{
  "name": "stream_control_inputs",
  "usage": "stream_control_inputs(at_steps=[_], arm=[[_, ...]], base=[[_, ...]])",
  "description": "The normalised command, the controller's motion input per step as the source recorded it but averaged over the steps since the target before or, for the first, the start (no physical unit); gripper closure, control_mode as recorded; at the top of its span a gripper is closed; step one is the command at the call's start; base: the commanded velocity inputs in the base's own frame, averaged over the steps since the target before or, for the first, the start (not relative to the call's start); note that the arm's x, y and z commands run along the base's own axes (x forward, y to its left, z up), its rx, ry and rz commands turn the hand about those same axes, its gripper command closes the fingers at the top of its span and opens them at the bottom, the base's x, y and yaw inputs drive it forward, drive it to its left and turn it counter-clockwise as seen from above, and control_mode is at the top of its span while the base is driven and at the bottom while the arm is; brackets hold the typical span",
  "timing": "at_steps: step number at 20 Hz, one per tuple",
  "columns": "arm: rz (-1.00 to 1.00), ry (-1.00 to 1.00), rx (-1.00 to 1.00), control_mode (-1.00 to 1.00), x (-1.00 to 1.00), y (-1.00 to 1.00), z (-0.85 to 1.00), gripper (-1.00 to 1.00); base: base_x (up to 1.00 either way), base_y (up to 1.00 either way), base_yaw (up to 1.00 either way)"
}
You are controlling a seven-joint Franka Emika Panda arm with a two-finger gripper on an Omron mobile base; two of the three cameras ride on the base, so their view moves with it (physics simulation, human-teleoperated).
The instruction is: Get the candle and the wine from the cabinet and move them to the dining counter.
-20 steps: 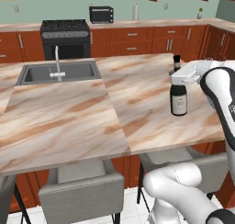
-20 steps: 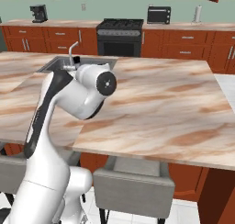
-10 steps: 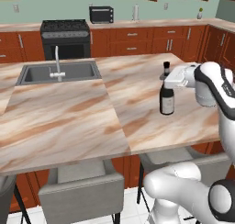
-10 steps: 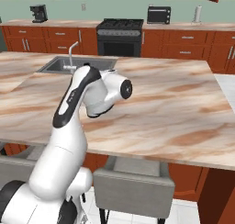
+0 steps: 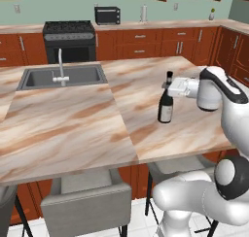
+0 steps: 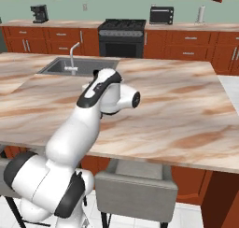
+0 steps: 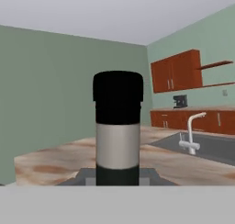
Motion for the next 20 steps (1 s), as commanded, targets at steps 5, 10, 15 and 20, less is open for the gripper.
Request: stream_control_inputs(at_steps=[5, 10, 15, 20], arm=[[0.0, -0.01, -0.04, -1.0, 0.16, 0.08, -0.49, 1.0], [0.0, -0.01, -0.04, -1.0, 0.09, 0.1, -0.3, 1.0], [0.0, 0.0, 0.0, -1.0, 0.06, 0.09, -0.36, 1.0], [0.02, 0.02, 0.0, -1.0, 0.02, 0.07, -0.33, 1.0]], base=[[0.0, 0.0, 0.0], [0.0, 0.0, 0.0], [0.0, 0.0, 0.0], [0.0, 0.0, 0.0]])
